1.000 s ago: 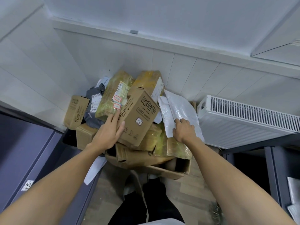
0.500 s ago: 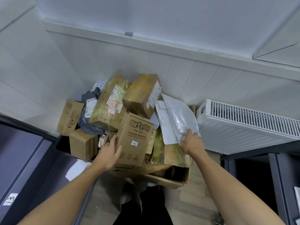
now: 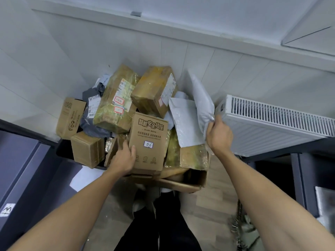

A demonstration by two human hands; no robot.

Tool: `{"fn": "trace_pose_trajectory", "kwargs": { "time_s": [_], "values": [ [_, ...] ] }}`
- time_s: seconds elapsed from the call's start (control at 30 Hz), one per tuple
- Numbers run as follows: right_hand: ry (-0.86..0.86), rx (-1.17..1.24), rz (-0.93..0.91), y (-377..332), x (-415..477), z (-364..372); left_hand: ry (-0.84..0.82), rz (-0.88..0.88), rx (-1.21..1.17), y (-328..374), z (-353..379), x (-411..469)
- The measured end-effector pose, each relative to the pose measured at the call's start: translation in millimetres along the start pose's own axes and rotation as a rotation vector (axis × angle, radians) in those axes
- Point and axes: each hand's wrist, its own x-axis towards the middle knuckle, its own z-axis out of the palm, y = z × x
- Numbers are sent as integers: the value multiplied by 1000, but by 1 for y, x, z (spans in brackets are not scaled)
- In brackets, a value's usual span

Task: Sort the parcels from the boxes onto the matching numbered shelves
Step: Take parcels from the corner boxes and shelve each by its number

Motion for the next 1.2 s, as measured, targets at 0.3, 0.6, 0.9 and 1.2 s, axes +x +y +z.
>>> {"fn": "trace_pose_trajectory", "kwargs": {
  "time_s": [0.3, 0.6, 0.9, 1.2],
  "values": [
    [279, 825, 455, -17, 6, -51, 36, -73, 40, 13, -4, 0],
    [-235, 571, 771, 38, -38, 11, 42, -79, 14, 4, -5, 11],
    [-313, 666, 763, 51, -42, 43, 79, 90, -95, -27, -4, 20],
    [-274, 870, 637, 39, -41, 42, 90, 249, -121, -25, -7, 11]
  ]
}}
